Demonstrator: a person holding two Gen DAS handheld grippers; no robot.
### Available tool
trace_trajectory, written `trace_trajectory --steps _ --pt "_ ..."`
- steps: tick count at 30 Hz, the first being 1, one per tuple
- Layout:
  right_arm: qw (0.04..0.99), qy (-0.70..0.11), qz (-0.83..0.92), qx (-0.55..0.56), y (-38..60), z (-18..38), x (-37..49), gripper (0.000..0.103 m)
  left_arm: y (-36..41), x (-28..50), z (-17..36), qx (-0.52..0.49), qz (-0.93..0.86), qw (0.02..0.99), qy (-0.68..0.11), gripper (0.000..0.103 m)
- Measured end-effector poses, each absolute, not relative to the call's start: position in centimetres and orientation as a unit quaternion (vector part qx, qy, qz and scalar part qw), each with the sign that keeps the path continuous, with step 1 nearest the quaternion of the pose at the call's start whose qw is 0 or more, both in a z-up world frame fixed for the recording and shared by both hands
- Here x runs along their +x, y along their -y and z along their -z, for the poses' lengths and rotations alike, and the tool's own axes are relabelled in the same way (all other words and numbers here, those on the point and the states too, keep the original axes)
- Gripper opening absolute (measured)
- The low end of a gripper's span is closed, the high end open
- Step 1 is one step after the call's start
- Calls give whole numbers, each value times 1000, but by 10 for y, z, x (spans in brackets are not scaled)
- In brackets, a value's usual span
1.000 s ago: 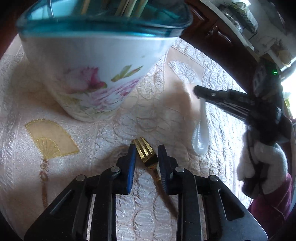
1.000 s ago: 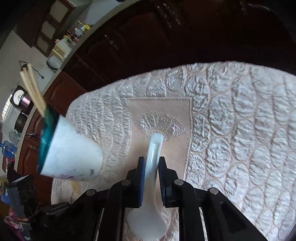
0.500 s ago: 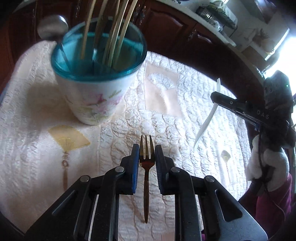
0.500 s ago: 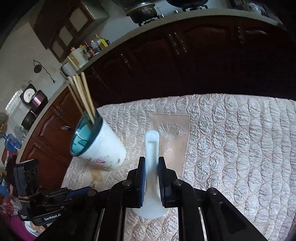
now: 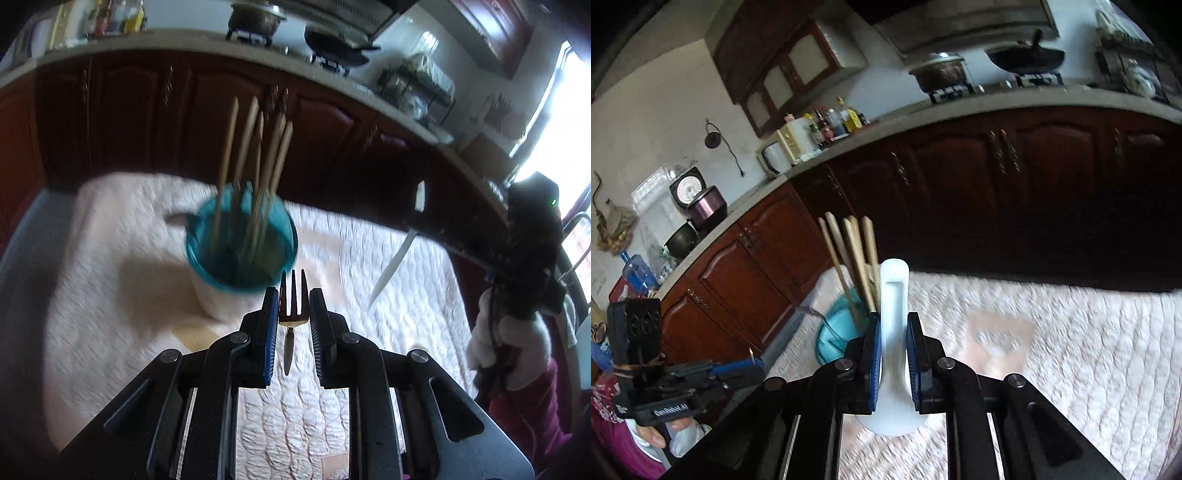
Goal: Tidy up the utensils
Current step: 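Lift the fork and ceramic spoon and carry them to the cup with both tools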
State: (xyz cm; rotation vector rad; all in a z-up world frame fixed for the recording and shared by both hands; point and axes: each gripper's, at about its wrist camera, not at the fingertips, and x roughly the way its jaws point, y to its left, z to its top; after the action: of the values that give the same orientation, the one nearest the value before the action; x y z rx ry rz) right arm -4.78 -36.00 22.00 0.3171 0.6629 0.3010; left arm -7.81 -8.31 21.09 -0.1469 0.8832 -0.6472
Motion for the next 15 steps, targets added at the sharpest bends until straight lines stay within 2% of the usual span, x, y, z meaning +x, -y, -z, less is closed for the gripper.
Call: trace_trajectory --steps 8,15 --pt "930 -304 -152 139 320 -234 -7 12 72 -43 -251 -62 273 891 -358 15" --pt "932 -309 -145 120 297 -221 22 12 89 -17 -235 -41 253 902 -347 15"
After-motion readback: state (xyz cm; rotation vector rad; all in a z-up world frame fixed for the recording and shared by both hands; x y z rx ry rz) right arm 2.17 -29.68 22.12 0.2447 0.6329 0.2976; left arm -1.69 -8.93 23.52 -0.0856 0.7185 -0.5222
